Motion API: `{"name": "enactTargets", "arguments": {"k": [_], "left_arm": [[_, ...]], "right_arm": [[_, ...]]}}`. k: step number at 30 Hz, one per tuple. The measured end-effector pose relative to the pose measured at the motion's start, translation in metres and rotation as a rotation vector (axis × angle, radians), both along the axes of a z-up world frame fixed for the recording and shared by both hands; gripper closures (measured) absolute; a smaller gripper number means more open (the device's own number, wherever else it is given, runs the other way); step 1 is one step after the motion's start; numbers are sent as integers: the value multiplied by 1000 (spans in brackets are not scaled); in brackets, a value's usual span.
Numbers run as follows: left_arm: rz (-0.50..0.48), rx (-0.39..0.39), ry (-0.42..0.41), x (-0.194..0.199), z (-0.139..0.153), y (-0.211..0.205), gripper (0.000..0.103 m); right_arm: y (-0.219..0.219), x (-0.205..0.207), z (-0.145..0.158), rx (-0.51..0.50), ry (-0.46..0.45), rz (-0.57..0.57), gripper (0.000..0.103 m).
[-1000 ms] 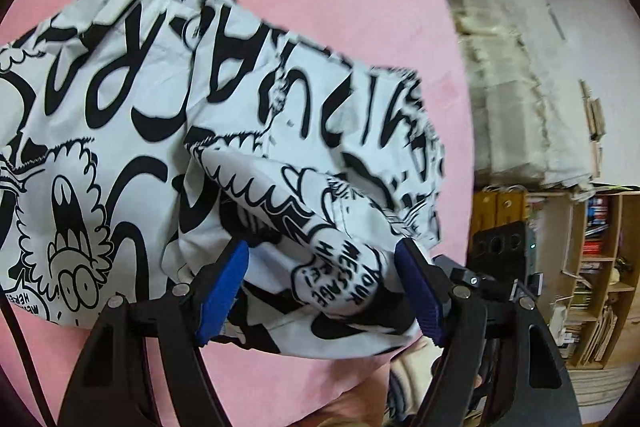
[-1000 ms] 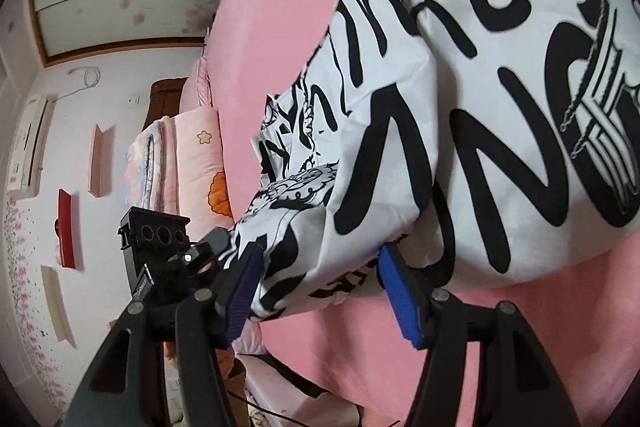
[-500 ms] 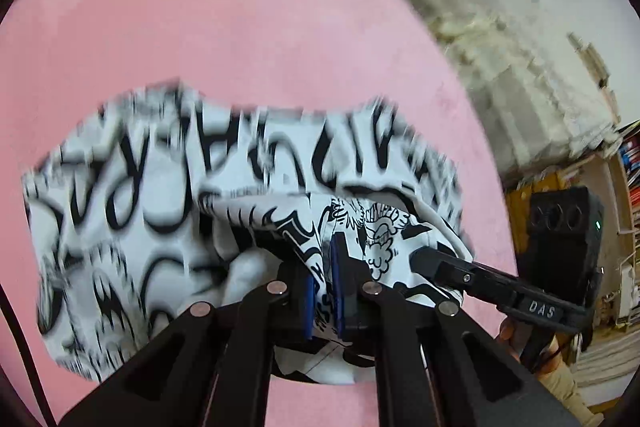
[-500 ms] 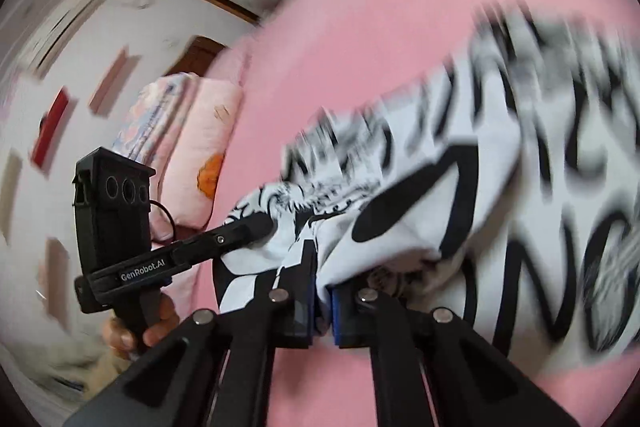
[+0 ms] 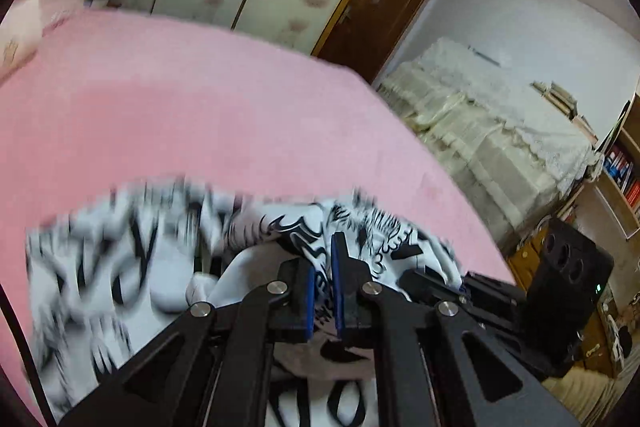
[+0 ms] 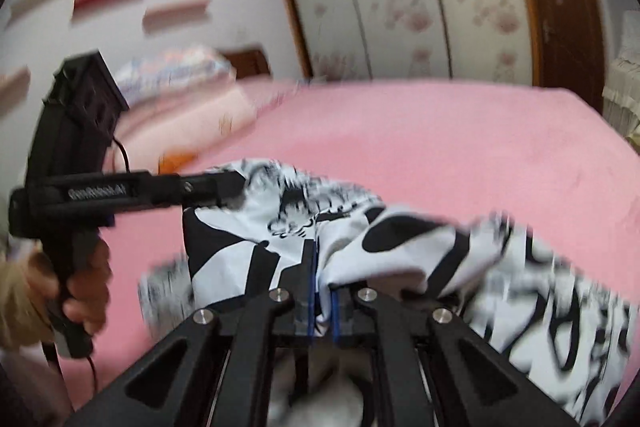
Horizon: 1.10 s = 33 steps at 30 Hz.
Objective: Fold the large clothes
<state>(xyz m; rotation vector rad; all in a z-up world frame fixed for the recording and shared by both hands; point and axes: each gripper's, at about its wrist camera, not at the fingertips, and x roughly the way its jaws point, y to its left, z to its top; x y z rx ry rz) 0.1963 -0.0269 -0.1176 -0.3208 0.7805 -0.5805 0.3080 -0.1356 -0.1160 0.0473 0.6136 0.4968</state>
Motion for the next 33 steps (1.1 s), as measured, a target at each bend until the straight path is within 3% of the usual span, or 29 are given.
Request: {"name": "enactTargets", "arguments": {"k": [4,8,12,15,17,20,23,26,32,33], "left_arm": [[-51,60,93,-51,-59,-3,98],[-49,100,174,-77,-94,-8,98],[-21,78,230,-81,-108,-5,96],[-27,89,246,-85,-102,0,89],[-34,127,236,-89,-90,2,75],[-40,144,212,-97,-64,11,63],[12,123,150,-100,-33,28,52],[74,119,87,-90,-8,29,50],[67,141,19,-48,-1,-19,50],[65,154,19,-39,-7,-30,50]], "right_arm": [[-10,-40,-51,-26,128,-6,98],[-16,-68,-91,1,242,-49,96],[-24,-84,-102,60,272,-110,96],[-25,-86,-91,35,303,-121,93],[-24,-93,-78,-36,297,-122,90],[-26,-114,-49,-156,223,-133,87],[-34,-135,-16,-187,113,-170,84],[-30,-134,12,-149,23,-192,69],[6,-73,4,-150,41,-179,70],[9,-62,-3,-152,58,-179,75]]}}
